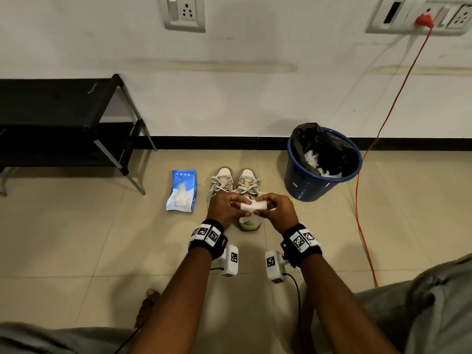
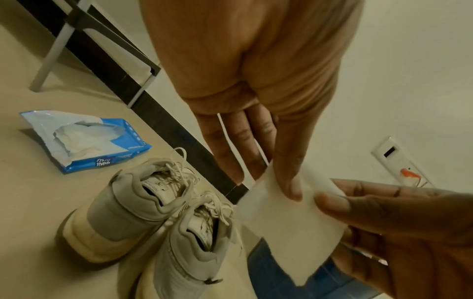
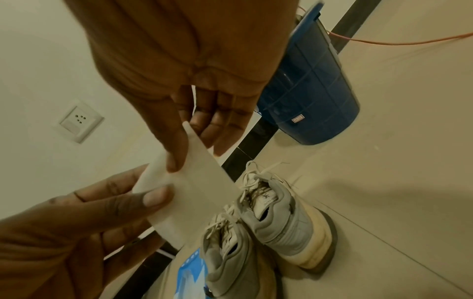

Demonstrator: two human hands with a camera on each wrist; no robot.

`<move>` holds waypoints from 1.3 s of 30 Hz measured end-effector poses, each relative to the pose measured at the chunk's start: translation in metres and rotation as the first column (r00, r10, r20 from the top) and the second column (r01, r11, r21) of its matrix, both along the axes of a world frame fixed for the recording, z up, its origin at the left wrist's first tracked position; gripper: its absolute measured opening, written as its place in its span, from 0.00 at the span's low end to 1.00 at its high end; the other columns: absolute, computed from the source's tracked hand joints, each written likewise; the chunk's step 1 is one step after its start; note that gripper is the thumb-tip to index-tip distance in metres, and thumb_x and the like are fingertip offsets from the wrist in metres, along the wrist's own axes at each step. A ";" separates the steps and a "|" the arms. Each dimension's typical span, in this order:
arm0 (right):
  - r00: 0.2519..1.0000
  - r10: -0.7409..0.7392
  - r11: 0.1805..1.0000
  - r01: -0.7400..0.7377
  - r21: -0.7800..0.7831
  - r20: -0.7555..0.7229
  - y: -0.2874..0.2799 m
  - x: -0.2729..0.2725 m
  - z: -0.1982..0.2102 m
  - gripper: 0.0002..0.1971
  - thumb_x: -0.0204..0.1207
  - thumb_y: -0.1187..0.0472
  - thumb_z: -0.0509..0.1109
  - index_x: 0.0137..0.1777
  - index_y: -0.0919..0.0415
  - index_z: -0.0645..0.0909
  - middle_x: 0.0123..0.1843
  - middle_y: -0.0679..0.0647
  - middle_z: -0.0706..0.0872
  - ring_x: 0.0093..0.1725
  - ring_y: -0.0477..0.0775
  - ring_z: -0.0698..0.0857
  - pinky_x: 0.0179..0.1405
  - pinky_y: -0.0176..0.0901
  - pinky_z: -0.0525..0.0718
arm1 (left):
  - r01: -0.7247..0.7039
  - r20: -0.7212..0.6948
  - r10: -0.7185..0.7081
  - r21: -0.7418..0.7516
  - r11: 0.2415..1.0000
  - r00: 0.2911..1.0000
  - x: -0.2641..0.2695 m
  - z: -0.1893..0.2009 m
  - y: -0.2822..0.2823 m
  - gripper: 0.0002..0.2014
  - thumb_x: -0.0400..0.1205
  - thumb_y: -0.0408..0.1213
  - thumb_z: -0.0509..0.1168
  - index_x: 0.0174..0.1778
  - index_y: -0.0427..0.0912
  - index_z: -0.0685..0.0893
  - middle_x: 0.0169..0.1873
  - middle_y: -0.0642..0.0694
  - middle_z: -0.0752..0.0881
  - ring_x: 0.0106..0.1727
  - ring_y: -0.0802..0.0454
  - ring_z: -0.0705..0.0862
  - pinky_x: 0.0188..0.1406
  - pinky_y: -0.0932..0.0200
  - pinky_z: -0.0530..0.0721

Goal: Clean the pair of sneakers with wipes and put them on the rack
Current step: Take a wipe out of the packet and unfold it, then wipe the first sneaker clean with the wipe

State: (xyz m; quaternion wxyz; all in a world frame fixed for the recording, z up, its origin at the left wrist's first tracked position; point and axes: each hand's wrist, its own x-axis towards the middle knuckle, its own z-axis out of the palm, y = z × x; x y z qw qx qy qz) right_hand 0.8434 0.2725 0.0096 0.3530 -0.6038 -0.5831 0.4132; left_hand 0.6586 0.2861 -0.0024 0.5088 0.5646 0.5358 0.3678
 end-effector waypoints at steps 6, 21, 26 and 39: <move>0.986 -0.071 0.994 0.057 0.094 0.151 0.003 0.006 -0.018 0.11 0.57 0.62 0.86 0.38 0.51 0.91 0.40 0.45 0.85 0.45 0.46 0.81 0.42 0.39 0.76 | -0.026 -0.163 0.041 0.096 0.995 0.986 0.009 -0.018 0.002 0.12 0.61 0.32 0.86 0.38 0.43 0.94 0.34 0.48 0.91 0.37 0.54 0.87 0.35 0.67 0.81; 0.464 -0.632 0.771 0.298 -0.562 -0.621 -0.006 0.023 -0.069 0.12 0.69 0.70 0.75 0.53 0.65 0.82 0.47 0.62 0.87 0.49 0.65 0.85 0.51 0.58 0.86 | 0.026 -0.355 -0.049 -0.071 0.997 0.934 0.026 -0.077 0.025 0.31 0.65 0.51 0.84 0.62 0.46 0.83 0.56 0.50 0.87 0.53 0.52 0.87 0.49 0.55 0.87; 0.377 -0.692 0.722 0.359 -0.591 -0.616 -0.005 0.031 -0.064 0.17 0.70 0.71 0.75 0.59 0.66 0.83 0.49 0.64 0.87 0.48 0.66 0.87 0.47 0.63 0.88 | 0.393 -0.808 -0.453 -0.303 0.868 0.378 0.039 -0.091 0.039 0.40 0.71 0.50 0.79 0.75 0.42 0.70 0.75 0.42 0.71 0.71 0.37 0.77 0.66 0.42 0.80; 0.601 -0.578 0.816 0.439 -0.376 -0.551 -0.006 0.031 -0.015 0.15 0.70 0.80 0.69 0.55 0.69 0.82 0.48 0.63 0.87 0.47 0.64 0.87 0.43 0.55 0.90 | 0.355 -0.804 -0.163 0.064 0.933 0.572 0.055 0.016 0.005 0.55 0.48 0.59 0.86 0.66 0.49 0.63 0.64 0.43 0.77 0.61 0.39 0.81 0.56 0.43 0.80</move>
